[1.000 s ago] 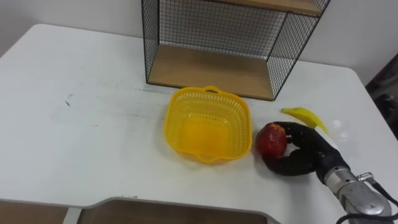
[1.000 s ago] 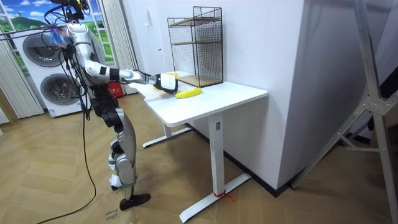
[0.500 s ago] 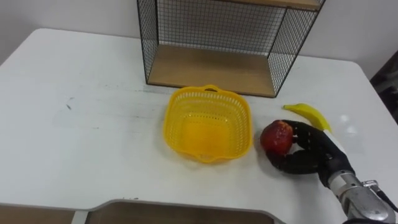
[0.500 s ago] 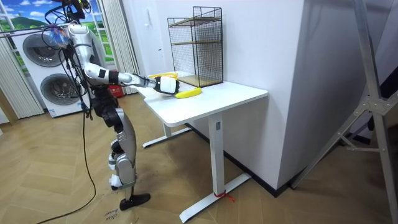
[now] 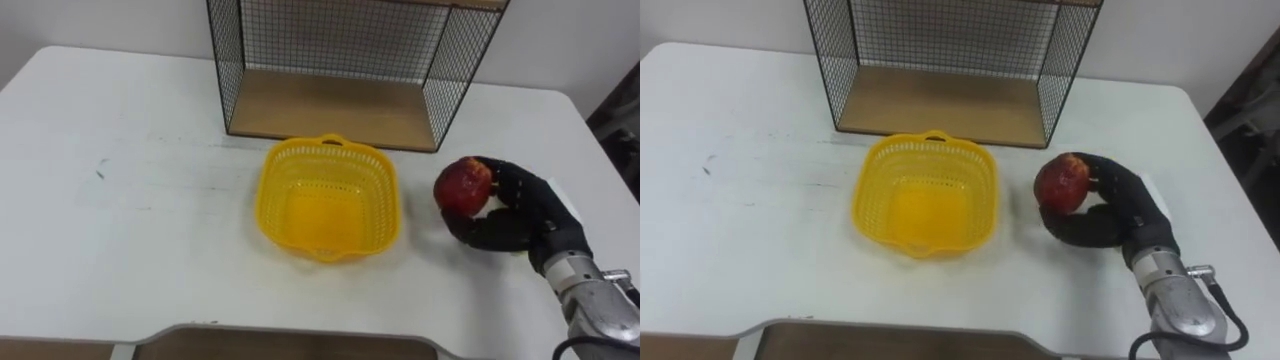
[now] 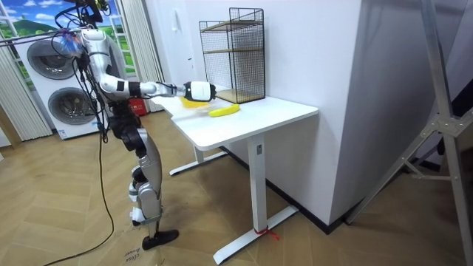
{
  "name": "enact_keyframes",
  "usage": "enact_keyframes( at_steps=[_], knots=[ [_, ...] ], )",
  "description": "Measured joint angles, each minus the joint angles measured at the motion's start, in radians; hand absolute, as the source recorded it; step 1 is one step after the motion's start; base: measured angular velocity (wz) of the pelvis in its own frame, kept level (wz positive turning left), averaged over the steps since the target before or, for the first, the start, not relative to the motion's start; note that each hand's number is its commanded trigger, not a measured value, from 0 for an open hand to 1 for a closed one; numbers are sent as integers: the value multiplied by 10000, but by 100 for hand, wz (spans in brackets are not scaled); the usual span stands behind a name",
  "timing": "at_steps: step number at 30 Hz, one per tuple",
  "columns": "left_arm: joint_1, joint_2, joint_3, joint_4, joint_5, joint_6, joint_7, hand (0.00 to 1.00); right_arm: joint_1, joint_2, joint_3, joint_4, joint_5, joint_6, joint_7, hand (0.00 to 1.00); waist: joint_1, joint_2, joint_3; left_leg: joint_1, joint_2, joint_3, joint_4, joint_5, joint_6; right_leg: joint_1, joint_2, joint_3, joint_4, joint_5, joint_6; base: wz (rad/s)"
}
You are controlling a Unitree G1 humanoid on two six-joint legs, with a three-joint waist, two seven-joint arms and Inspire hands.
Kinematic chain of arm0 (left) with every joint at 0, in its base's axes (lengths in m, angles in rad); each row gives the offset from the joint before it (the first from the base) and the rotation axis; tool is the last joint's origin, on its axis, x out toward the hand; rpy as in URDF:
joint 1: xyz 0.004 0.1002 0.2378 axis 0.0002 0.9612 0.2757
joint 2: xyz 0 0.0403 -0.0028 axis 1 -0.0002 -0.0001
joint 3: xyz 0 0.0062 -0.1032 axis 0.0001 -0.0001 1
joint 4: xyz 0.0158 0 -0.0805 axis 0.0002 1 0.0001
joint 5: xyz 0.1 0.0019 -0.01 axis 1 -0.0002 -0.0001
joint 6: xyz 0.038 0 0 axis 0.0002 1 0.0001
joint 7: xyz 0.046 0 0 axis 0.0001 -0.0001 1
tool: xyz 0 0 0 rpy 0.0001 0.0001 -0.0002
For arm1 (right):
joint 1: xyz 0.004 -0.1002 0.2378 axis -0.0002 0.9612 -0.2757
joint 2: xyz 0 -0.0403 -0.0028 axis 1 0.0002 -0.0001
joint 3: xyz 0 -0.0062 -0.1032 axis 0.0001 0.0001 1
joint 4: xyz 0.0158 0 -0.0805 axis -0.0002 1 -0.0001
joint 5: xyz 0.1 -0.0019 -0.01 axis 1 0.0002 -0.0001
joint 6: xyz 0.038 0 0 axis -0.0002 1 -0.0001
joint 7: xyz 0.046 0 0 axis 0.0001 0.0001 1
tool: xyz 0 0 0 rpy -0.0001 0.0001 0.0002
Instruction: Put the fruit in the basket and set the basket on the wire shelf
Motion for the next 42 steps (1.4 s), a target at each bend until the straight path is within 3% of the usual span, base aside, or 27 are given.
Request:
enact_keyframes(
  at_steps=[4, 10, 21, 33, 37, 41, 42],
  knots=[
    [-22, -9, -9, -3, -11, -44, 55, 0, -30, -17, -12, -441, -83, -33, -13, 100, 11, 2, 10, 5, 0, 19, -9, -1, 0, 0, 0, -12, 2, 0, 0, 0],
    [-104, -23, -135, 270, -10, -158, 55, 0, -322, -21, -6, -1151, -93, -33, -97, 100, 37, 67, 85, -9, 8, 38, -3, 0, 0, -9, 3, -1, 10, 1, -1, 0],
    [-288, -102, -136, 382, 381, 29, -9, 0, -358, -15, 120, -2118, -579, 2, 547, 100, 252, 30, 64, -122, 7, 49, 15, 0, 0, -112, 3, 5, 16, 2, -1, 0],
    [-513, -109, -347, 415, 564, 182, -10, 0, -682, -11, 856, -2126, -810, 103, 1118, 100, 333, -4, 39, -182, 9, 40, 46, 0, 0, -167, 2, 3, 29, 2, -2, 0],
    [-492, -110, -408, 572, 565, 219, -7, 0, -918, -2, 1190, -2131, -868, 104, 1120, 100, 336, -84, -2, -179, 9, 36, 55, 0, 0, -157, 2, 6, 26, 2, -1, 0],
    [-537, -48, -530, 619, 576, 229, -13, 0, -956, 34, 1602, -2322, -989, 151, 1274, 100, 405, -125, 32, -179, 9, 33, 58, 0, 0, -149, 2, 10, 18, 2, -2, 0],
    [-541, -48, -534, 619, 578, 229, -13, 0, -957, 43, 1638, -2384, -1038, 177, 1328, 88, 418, -116, 47, -179, 9, 33, 57, 0, 0, -149, 2, 9, 19, 2, -2, 0]
  ],
)
